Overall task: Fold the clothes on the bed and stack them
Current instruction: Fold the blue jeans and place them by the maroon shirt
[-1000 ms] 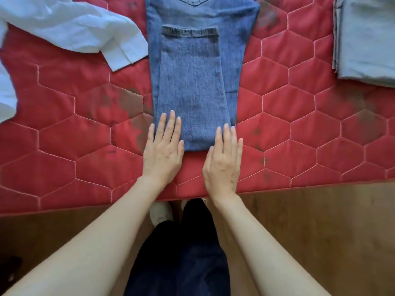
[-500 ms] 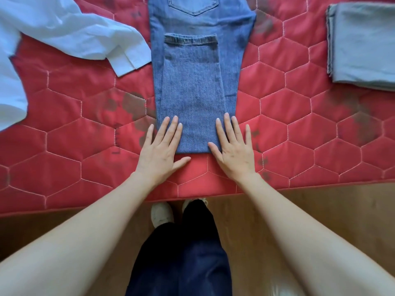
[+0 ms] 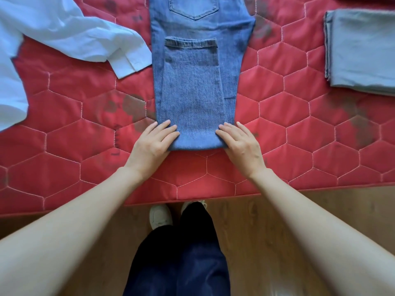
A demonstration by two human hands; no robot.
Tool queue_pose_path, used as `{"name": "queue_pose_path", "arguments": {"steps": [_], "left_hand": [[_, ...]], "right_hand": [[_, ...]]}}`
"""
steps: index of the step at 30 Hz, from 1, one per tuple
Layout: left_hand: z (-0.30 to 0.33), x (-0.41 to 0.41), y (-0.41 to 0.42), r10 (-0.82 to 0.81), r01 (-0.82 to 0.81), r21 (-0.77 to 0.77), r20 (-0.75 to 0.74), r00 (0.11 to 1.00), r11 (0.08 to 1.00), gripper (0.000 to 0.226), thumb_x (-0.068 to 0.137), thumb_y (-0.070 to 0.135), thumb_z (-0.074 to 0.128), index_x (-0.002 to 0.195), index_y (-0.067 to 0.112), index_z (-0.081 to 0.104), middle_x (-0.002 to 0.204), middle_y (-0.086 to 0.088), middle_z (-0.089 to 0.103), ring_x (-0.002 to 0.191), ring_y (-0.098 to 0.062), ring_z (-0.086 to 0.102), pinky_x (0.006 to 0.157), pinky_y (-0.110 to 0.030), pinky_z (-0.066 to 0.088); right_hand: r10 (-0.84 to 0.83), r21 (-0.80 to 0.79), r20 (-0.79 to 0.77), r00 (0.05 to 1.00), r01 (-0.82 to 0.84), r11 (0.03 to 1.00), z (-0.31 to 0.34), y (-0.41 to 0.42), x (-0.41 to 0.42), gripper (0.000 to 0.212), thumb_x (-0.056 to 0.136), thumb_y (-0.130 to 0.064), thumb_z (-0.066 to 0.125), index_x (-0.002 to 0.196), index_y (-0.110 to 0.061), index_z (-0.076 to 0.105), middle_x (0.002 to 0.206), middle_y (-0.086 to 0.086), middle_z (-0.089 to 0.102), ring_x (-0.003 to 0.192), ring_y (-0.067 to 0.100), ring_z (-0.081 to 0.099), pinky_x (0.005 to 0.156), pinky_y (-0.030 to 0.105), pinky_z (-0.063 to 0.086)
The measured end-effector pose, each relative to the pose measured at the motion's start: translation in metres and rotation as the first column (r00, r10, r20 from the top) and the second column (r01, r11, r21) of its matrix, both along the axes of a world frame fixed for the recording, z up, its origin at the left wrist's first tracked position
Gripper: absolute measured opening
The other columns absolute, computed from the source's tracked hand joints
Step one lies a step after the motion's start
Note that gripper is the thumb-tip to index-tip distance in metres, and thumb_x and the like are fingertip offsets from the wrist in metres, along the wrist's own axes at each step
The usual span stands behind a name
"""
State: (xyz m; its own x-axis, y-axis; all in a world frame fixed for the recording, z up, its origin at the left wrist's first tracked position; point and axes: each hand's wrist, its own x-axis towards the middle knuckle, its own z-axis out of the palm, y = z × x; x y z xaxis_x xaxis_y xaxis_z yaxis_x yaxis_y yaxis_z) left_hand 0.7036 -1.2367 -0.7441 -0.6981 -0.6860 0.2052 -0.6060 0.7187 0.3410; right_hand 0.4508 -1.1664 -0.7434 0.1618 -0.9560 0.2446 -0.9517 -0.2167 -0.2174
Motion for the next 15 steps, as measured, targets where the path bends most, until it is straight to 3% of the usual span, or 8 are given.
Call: {"name": "queue_pose_path", "arguments": {"steps": [3,6,10,12,15], "left_hand": [[0.013,0.003,-0.002,0.012,-0.005,0.079,-0.093,0.996,0.997,0.022,0.076,-0.009,0.073,0.098,-0.006,0.071,0.107,-0.018,0.071,0.102,-0.038,0.068,0.092,-0.054,0.050],[0.032,0.008,-0.003,0.037,-0.022,0.100,-0.157,0.987,0.995,0.018,0.080,-0.004,0.069,0.097,-0.004,0.071,0.106,-0.015,0.072,0.101,-0.034,0.069,0.091,-0.049,0.053],[0.065,0.016,0.003,0.044,-0.024,0.109,-0.188,0.981,0.994,0.017,0.081,0.001,0.069,0.098,-0.003,0.072,0.101,-0.013,0.073,0.097,-0.029,0.071,0.091,-0.048,0.052],[0.089,0.021,0.014,0.075,-0.042,0.163,-0.200,0.977,0.986,0.019,0.080,0.006,0.073,0.097,-0.002,0.072,0.095,-0.012,0.074,0.091,-0.030,0.071,0.088,-0.041,0.053],[0.132,0.030,0.033,0.147,-0.054,0.339,-0.254,0.956,0.939,0.019,0.079,0.014,0.075,0.095,0.002,0.072,0.084,-0.006,0.071,0.080,-0.025,0.066,0.074,-0.035,0.049]], "right_hand": [[-0.075,0.008,0.152,0.986,0.074,0.997,0.018,-0.005,0.000,0.016,0.078,0.002,0.071,0.091,-0.005,0.073,0.096,0.006,0.073,0.090,0.026,0.070,0.090,0.036,0.052],[-0.144,0.018,0.217,0.965,0.144,0.989,0.039,-0.005,0.001,0.014,0.078,-0.002,0.072,0.090,-0.009,0.073,0.093,0.001,0.073,0.089,0.023,0.067,0.083,0.028,0.047],[-0.211,0.096,0.272,0.939,0.192,0.977,0.072,0.008,0.006,0.014,0.080,-0.007,0.075,0.093,-0.011,0.073,0.095,-0.001,0.073,0.089,0.022,0.068,0.079,0.034,0.053],[-0.233,0.156,0.335,0.913,0.190,0.969,0.095,0.018,0.010,0.012,0.081,-0.011,0.075,0.093,-0.010,0.073,0.091,-0.001,0.073,0.082,0.021,0.067,0.072,0.038,0.054],[-0.246,0.243,0.462,0.852,0.145,0.959,0.135,0.037,0.014,0.012,0.080,-0.011,0.076,0.090,-0.009,0.071,0.083,-0.007,0.069,0.072,0.004,0.059,0.069,0.026,0.050]]}}
